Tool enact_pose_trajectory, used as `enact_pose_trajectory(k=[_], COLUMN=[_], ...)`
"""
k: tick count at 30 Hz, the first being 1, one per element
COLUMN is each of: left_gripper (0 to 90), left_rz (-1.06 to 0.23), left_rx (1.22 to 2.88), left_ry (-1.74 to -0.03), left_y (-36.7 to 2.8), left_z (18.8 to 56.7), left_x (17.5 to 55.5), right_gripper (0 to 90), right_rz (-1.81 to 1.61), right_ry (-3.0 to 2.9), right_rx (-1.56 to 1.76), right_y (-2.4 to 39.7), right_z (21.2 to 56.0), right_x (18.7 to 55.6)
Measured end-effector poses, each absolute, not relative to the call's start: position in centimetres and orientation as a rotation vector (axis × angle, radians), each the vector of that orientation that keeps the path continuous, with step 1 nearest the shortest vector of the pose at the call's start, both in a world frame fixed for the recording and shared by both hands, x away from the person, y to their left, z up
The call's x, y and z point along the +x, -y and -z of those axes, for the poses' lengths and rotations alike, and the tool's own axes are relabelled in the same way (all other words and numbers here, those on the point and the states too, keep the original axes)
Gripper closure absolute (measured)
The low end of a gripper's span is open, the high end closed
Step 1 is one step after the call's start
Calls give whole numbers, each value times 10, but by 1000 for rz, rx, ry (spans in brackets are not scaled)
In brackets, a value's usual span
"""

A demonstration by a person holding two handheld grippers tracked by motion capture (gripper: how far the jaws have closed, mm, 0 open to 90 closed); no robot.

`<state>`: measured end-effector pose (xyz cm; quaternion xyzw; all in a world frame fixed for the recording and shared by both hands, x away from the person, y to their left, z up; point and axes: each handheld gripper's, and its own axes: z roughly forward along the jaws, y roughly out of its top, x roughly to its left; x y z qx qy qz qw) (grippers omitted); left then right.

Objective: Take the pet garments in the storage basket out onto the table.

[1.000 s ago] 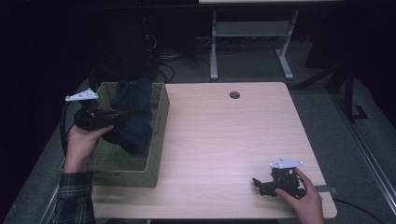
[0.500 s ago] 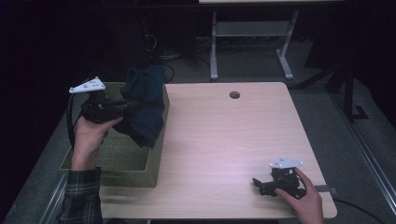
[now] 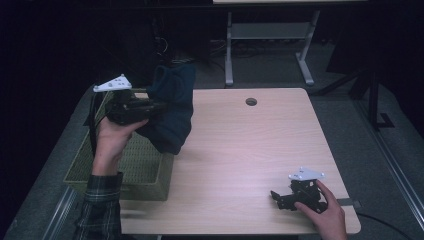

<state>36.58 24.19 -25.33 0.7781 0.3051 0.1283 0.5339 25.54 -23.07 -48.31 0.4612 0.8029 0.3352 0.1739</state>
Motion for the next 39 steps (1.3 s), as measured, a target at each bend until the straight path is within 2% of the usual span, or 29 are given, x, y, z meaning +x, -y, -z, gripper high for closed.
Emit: enact_pose_trajectory(k=[20, 39], left_gripper=[741, 739], left_rz=[-246, -137], left_rx=[1933, 2019], left_ry=[-603, -526], left_y=[-165, -84], left_z=[250, 288], left_x=[384, 404], right_gripper=[0, 0], right_rz=[-951, -950], right_ry=[-2277, -2280], right_rx=[1306, 1301], right_y=[231, 231], right_z=[483, 483], right_x=[255, 255])
